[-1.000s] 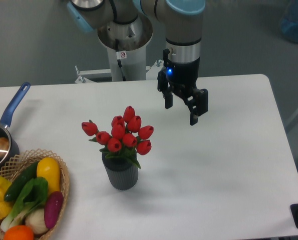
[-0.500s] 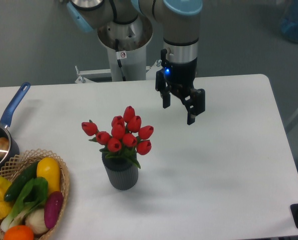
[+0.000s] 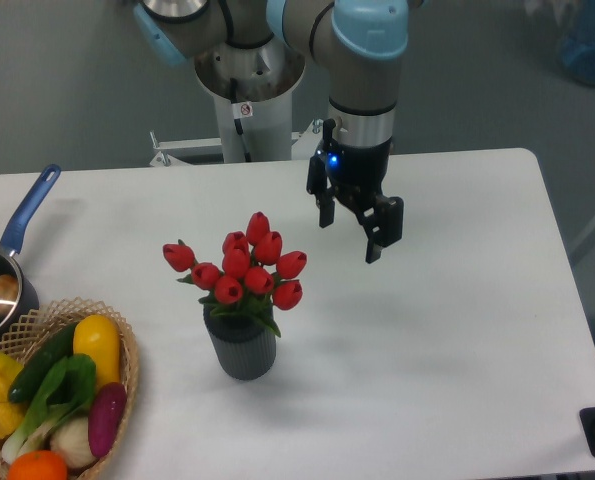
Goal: Pick up the flowers from the vase
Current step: 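Rotate the open gripper and move it toward the red tulip bouquet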
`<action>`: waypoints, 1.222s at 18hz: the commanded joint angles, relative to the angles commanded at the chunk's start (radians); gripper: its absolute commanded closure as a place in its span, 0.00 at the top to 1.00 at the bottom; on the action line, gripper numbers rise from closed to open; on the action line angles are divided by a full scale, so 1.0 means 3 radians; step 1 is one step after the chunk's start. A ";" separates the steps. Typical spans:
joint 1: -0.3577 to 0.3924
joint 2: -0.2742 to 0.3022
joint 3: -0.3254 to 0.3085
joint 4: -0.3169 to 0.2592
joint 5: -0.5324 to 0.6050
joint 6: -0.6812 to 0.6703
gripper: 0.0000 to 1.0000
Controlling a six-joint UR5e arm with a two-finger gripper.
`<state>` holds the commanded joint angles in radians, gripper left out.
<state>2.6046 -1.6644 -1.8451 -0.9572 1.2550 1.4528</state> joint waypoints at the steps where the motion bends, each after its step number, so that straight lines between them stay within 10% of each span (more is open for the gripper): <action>1: 0.0066 0.0015 -0.0082 0.0000 -0.0077 0.0020 1.00; 22: 0.0461 -0.0291 -0.0466 -0.0041 -0.2327 0.0030 1.00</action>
<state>2.7428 -1.7518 -1.9849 -0.9695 0.5571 1.4619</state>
